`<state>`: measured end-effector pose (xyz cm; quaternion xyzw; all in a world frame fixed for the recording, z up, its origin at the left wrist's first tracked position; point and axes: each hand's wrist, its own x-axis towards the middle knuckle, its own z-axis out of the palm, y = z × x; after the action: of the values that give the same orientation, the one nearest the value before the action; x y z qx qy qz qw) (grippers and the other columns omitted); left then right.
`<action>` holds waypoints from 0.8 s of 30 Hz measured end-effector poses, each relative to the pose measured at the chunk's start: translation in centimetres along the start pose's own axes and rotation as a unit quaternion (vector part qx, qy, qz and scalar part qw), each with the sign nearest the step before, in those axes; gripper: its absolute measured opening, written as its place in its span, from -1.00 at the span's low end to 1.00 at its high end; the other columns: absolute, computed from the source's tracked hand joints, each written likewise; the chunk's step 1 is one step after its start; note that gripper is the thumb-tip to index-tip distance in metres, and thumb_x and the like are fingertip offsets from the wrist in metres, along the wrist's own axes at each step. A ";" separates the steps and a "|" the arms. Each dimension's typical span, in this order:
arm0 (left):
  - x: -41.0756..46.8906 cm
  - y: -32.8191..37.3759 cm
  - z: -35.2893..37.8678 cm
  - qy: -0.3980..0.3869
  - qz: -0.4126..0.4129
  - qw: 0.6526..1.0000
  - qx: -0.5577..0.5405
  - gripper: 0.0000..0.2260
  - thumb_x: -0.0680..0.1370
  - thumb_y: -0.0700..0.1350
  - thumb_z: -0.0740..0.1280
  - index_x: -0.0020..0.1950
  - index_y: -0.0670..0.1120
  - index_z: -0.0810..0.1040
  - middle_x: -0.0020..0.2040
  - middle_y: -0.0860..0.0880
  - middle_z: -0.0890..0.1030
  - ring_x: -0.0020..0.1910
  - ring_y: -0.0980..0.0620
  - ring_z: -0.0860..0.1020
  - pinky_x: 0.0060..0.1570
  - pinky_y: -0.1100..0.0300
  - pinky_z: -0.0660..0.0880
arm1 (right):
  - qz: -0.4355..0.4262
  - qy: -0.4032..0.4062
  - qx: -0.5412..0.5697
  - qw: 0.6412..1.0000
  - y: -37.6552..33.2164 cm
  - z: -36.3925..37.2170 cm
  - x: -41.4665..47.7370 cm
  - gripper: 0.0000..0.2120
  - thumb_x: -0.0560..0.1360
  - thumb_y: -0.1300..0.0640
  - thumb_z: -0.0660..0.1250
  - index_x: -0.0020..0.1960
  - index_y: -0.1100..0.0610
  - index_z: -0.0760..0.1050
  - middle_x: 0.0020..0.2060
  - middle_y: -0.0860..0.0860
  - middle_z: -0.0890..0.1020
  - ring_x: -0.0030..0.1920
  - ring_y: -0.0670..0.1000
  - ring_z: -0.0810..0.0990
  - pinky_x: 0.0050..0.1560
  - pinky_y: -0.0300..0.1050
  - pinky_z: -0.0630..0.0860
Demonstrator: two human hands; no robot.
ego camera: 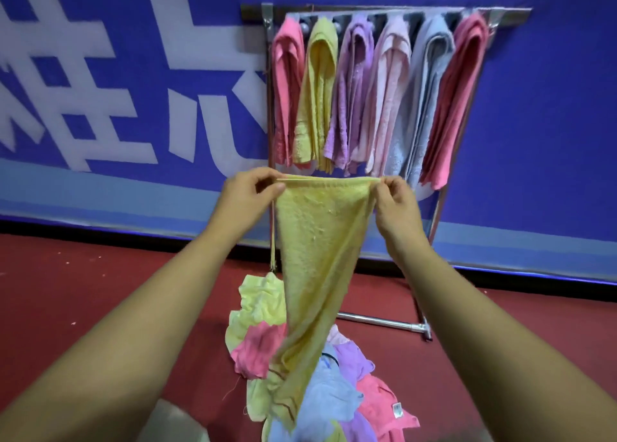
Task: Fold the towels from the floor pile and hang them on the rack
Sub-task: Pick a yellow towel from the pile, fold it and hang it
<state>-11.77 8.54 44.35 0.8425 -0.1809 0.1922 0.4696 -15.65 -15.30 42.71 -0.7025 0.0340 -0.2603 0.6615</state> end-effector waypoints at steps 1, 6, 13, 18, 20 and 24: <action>1.0 1.7 -1.0 0.026 0.017 0.999 -0.016 -0.91 0.52 -0.11 0.45 -0.08 0.10 0.63 -0.20 0.08 0.66 -0.19 0.12 0.58 -0.04 0.18 0.51 | -0.016 -0.003 0.026 1.000 -2.2 -0.1 0.7 -0.83 0.58 0.24 0.21 -0.16 0.09 0.44 -0.35 -0.05 0.46 -0.35 -0.13 0.40 -0.33 -0.23 0.38; 4.8 7.3 -4.2 -0.028 -0.020 0.993 -0.114 -0.92 0.50 -0.11 0.48 -0.18 0.01 0.65 -0.23 -0.01 0.66 -0.20 0.05 0.60 0.05 0.02 0.60 | -0.036 -0.032 0.060 0.997 -8.8 -1.3 4.0 -0.83 0.55 0.10 0.26 -0.07 0.19 0.56 -0.40 0.02 0.52 -0.42 0.00 0.47 -0.40 -0.07 0.44; 5.5 10.0 -4.8 -0.112 -0.018 0.992 0.061 -0.84 0.53 -0.02 0.46 -0.15 -0.08 0.59 -0.24 -0.05 0.70 -0.22 -0.01 0.71 0.01 -0.07 0.65 | -0.064 -0.028 -0.069 0.995 -10.1 -3.6 4.6 -0.87 0.63 0.18 0.27 -0.02 0.22 0.53 -0.24 0.07 0.56 -0.22 0.01 0.54 -0.20 -0.09 0.51; 5.5 11.6 -5.0 -0.081 0.013 0.995 0.049 -0.86 0.48 -0.05 0.51 -0.07 -0.03 0.59 -0.26 -0.03 0.67 -0.18 -0.12 0.69 -0.01 -0.10 0.64 | -0.073 -0.006 -0.086 0.994 -10.7 -4.5 4.9 -0.87 0.63 0.12 0.26 0.05 0.18 0.51 -0.25 -0.03 0.54 -0.46 -0.24 0.45 -0.38 -0.37 0.40; 5.3 11.5 -5.0 -0.097 0.008 0.995 0.034 -0.83 0.49 -0.05 0.50 0.03 0.00 0.59 -0.29 0.03 0.63 -0.13 -0.14 0.69 0.04 -0.12 0.63 | -0.079 -0.011 -0.081 0.993 -10.8 -4.7 5.0 -0.91 0.62 0.13 0.26 0.01 0.15 0.49 -0.25 -0.04 0.51 -0.41 -0.20 0.42 -0.23 -0.25 0.48; 4.5 11.8 -4.8 -0.146 0.011 0.989 0.034 -0.95 0.58 -0.08 0.40 -0.02 0.04 0.66 -0.17 0.05 0.68 -0.19 0.11 0.63 -0.13 0.19 0.57 | -0.080 -0.019 -0.081 0.993 -10.8 -4.8 5.3 -0.90 0.58 0.17 0.32 0.08 0.15 0.54 -0.21 -0.04 0.55 -0.27 -0.11 0.49 0.01 -0.03 0.57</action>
<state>-14.36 6.27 57.41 0.8747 -0.2506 0.0786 0.4073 -16.25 -20.38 54.54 -0.7591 -0.0139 -0.2952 0.5800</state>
